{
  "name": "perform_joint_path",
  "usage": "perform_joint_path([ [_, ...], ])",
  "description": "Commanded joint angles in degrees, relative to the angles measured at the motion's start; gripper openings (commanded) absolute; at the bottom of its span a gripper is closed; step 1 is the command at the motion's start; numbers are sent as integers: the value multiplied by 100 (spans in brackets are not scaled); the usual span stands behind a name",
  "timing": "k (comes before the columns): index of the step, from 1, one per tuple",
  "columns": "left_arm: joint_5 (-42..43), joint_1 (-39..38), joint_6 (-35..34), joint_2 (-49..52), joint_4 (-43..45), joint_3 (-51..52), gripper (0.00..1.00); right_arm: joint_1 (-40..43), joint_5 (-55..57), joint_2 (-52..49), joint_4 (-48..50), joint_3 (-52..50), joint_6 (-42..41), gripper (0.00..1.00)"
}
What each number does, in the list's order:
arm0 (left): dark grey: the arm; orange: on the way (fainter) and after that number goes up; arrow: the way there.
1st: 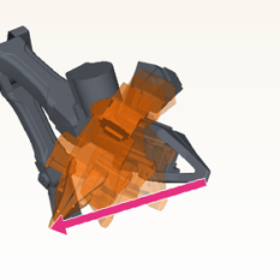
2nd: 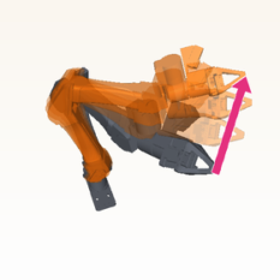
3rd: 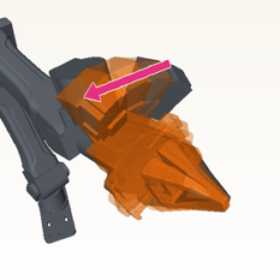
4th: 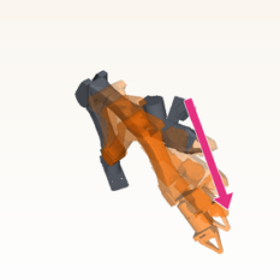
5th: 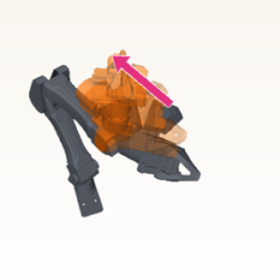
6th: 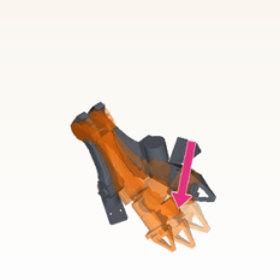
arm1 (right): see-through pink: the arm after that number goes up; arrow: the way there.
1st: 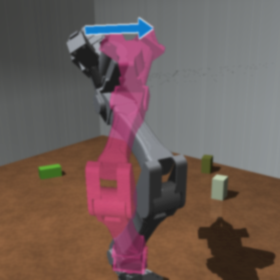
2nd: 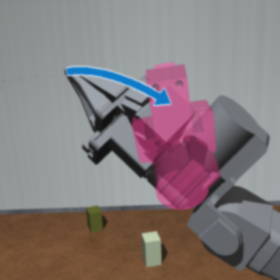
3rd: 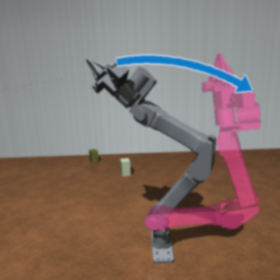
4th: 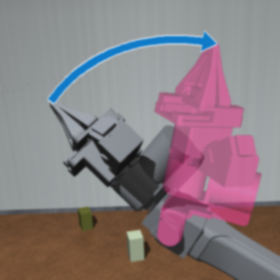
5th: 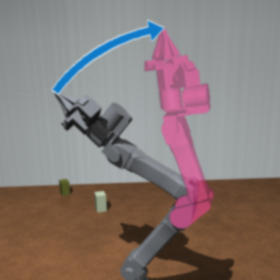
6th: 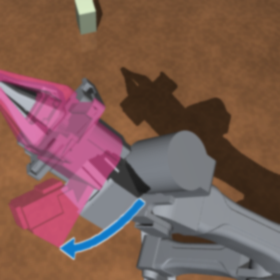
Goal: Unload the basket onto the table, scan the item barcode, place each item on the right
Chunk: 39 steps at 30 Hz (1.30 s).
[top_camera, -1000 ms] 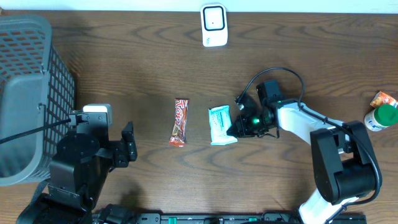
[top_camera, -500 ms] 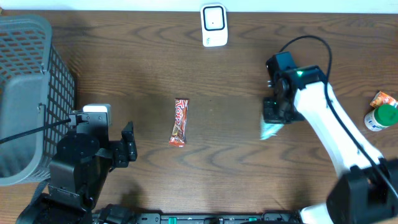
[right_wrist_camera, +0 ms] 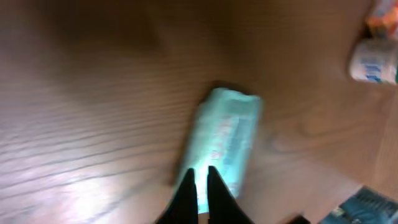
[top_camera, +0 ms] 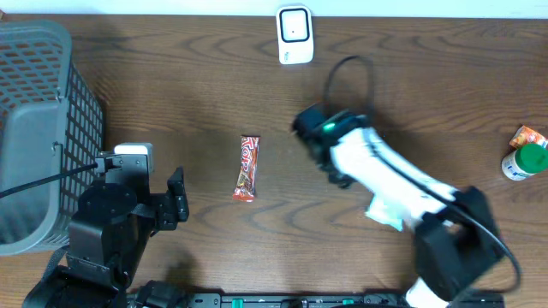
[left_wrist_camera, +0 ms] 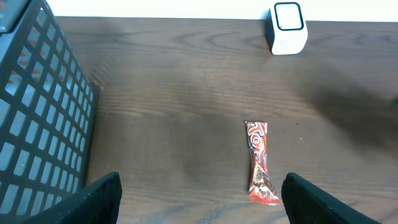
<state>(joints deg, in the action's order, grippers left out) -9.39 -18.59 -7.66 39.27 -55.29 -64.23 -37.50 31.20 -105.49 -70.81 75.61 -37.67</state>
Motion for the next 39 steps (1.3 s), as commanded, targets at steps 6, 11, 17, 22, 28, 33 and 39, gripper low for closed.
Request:
perform_joint_path([
  [6, -52, 2, 13, -4, 0, -87, 83, -389, -1261, -31, 745, -15, -579, 99],
  [11, -52, 2, 13, -4, 0, -87, 83, 149, -2055, 671, 678, 13, -299, 99],
  [17, -52, 2, 13, -4, 0, -87, 83, 1615, -4507, 1541, 601, 2, 2297, 99],
  [22, -52, 2, 13, -4, 0, -87, 83, 3034, -4640, 1563, 114, -101, 3491, 88],
  [28, -52, 2, 13, -4, 0, -87, 83, 4210, -4715, 1547, 610, -699, 3689, 99],
  [33, -52, 2, 13, -4, 0, -87, 83, 4688, -5018, 1547, 1161, -1416, 3689, 99],
  [39, -52, 2, 13, -4, 0, -87, 83, 4754, -5021, 1547, 2251, -2457, 3480, 99],
])
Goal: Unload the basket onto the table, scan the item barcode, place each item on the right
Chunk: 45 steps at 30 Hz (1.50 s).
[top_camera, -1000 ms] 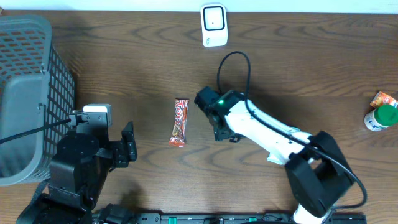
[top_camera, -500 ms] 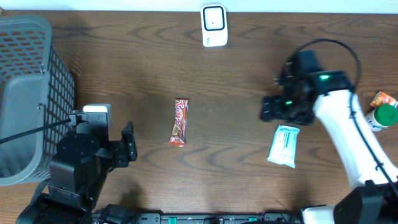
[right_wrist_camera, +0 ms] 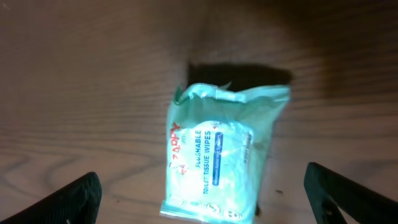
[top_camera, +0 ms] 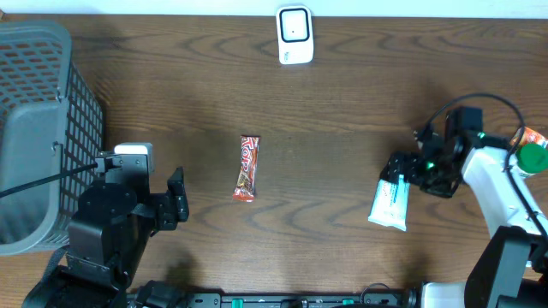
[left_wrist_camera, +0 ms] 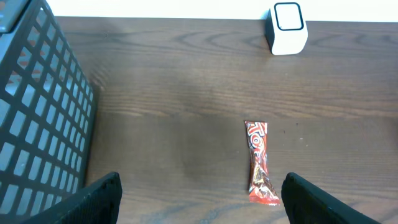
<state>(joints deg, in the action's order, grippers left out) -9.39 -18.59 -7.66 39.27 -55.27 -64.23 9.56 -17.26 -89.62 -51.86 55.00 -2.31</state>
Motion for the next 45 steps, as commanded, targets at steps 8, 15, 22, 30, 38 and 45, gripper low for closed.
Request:
perform_joint_path([
  [8, -52, 2, 13, -4, -2, -87, 83, 55, -170, -129, 1978, -1300, -131, 99],
  [15, -52, 2, 13, -4, -2, -87, 83, 57, -734, -960, 2653, -1370, 57, 99],
  [22, -52, 2, 13, -4, -2, -87, 83, 57, -1755, -1453, 2712, -1294, 138, 65],
  [30, -52, 2, 13, -4, -2, -87, 83, 35, -2994, -1425, 2385, -1294, 586, 41],
  [38, -52, 2, 13, -4, -2, -87, 83, -44, -3147, -1095, 1725, -929, 470, 47],
  [45, -52, 2, 13, -4, -2, -87, 83, -39, -1113, 321, 369, -254, -166, 64],
])
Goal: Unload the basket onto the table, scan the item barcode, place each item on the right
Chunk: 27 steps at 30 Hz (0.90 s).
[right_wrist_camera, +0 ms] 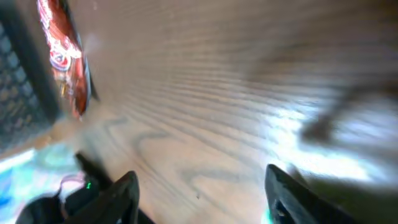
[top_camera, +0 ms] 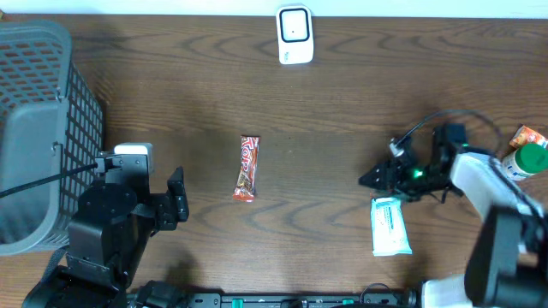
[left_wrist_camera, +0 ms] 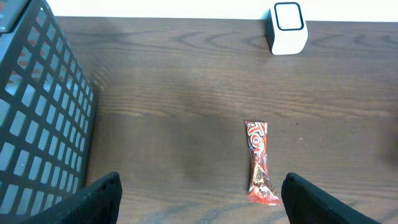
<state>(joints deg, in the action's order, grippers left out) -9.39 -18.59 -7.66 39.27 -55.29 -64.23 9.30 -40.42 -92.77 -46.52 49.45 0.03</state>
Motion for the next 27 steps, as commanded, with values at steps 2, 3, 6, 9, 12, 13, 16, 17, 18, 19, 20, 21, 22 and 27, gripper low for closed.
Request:
perform_joint_path([
  [2, -52, 2, 13, -4, 0, -87, 83, -11, 2356, 1202, -468, 295, -879, 88],
  [3, -52, 2, 13, -4, 0, -87, 83, -13, 2712, 1353, -610, 280, -1104, 89],
  [6, -52, 2, 13, -4, 0, -87, 83, -13, 3132, 1725, -1202, 184, -1788, 57],
  [9, -52, 2, 13, -4, 0, -87, 83, -13, 3099, 1827, -1576, 17, -2332, 23],
  [12, -52, 2, 13, -4, 0, -87, 83, -13, 3119, 1823, -1626, -251, -2883, 2],
  [13, -52, 2, 13, -4, 0, -87, 83, -13, 3136, 1823, -1604, -369, -3112, 1],
  [16, -52, 2, 13, -4, 0, -87, 83, -13, 3451, 1818, -1561, -833, -3960, 1],
  [17, -52, 2, 13, -4, 0, -87, 83, -13, 3567, 1818, -1561, -992, -4216, 1],
  [18, -52, 2, 13, -4, 0, -87, 83, -13, 3676, 1818, -1556, -1152, -4457, 1],
  [19, -52, 2, 13, -4, 0, -87, 83, -13, 3779, 1818, -1556, -1307, -4721, 1],
  [20, -52, 2, 13, -4, 0, -87, 83, -13, 3829, 1818, -1556, -1451, -4931, 1],
  [21, -52, 2, 13, -4, 0, -87, 83, -13, 3838, 1818, -1537, -1600, -5125, 1],
  [22, -52, 2, 13, -4, 0, -87, 83, -13, 3836, 1818, -1497, -1707, -5246, 1],
  [27, -52, 2, 13, -4, 0, -87, 83, -79, 3091, 1818, -1152, -1954, -5268, 1],
])
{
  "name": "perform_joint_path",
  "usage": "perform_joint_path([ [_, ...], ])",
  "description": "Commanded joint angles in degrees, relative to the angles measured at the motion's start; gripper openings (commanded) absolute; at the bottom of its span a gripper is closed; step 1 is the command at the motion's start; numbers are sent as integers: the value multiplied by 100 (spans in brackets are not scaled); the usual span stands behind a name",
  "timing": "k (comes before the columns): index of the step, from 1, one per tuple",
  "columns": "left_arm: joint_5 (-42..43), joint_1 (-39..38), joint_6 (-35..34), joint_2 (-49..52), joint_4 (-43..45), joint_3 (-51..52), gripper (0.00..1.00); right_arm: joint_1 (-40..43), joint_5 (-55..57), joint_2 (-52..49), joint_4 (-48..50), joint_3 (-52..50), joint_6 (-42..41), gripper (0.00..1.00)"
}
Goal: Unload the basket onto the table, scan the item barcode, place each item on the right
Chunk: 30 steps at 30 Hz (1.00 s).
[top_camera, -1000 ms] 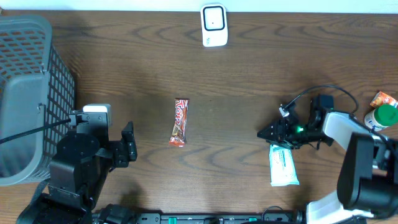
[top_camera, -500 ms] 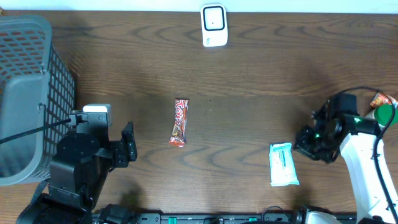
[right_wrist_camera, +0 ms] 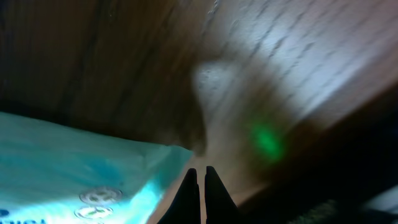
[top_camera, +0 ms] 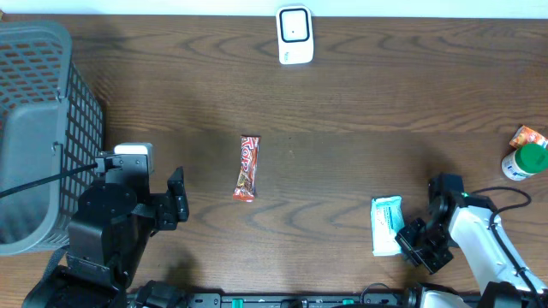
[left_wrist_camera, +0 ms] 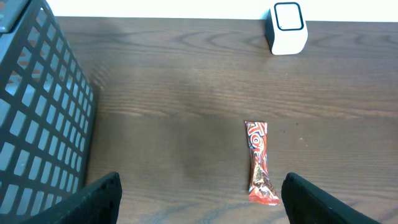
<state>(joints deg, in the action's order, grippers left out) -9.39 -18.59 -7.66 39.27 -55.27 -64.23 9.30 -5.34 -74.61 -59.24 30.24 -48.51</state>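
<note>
A teal pack of wipes (top_camera: 387,225) lies flat near the table's front right. My right gripper (top_camera: 413,246) sits low against the pack's right edge. In the right wrist view its fingers (right_wrist_camera: 200,186) are shut with nothing between them, and the pack (right_wrist_camera: 74,168) fills the lower left. A red candy bar (top_camera: 247,167) lies mid-table. The white scanner (top_camera: 294,34) stands at the far edge. My left gripper (left_wrist_camera: 200,205) is open near the front left, with the candy bar (left_wrist_camera: 258,162) and scanner (left_wrist_camera: 288,28) ahead of it.
A grey mesh basket (top_camera: 43,128) fills the left side, close to the left arm. A green-capped bottle (top_camera: 522,161) and an orange packet (top_camera: 528,135) sit at the right edge.
My right gripper was open, just beyond the wipes pack and pointing left. Now it is shut, low at the pack's right edge near the table's front. The pack and left arm have not moved.
My right gripper was shut over mid-table, with the pack lying tilted at the right. Then it was open right beside the pack. Then the pack lay straighter and nearer the front, the gripper open just beyond it. Now the gripper is shut beside the pack. The left arm stayed still.
</note>
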Motion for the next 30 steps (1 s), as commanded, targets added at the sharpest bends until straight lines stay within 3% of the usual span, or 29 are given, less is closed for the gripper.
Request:
perform_joint_path([
  [1, -52, 2, 13, -4, -2, -87, 83, -109, -651, 2, 201, -35, -413, 1],
  [4, -52, 2, 13, -4, -2, -87, 83, -291, -1180, 2, 752, -35, -413, 1],
  [9, -52, 2, 13, -4, -2, -87, 83, -780, -1093, 2, 2162, -35, -396, 1],
  [14, -52, 2, 13, -4, -2, -87, 83, -1408, -1486, 4, 3644, -17, 31, 1],
  [18, -52, 2, 13, -4, -2, -87, 83, -1624, -1766, 57, 3707, 225, 212, 2],
  [20, -52, 2, 13, -4, -2, -87, 83, -1622, -1768, 138, 3560, 446, 544, 41],
  [21, -52, 2, 13, -4, -2, -87, 83, -1611, -1779, 173, 3541, 542, 804, 88],
  [22, -52, 2, 13, -4, -2, -87, 83, -1600, -1838, 177, 3545, 625, 1115, 99],
  [30, -52, 2, 13, -4, -2, -87, 83, -1054, -2214, -168, 3639, 780, 2841, 99],
])
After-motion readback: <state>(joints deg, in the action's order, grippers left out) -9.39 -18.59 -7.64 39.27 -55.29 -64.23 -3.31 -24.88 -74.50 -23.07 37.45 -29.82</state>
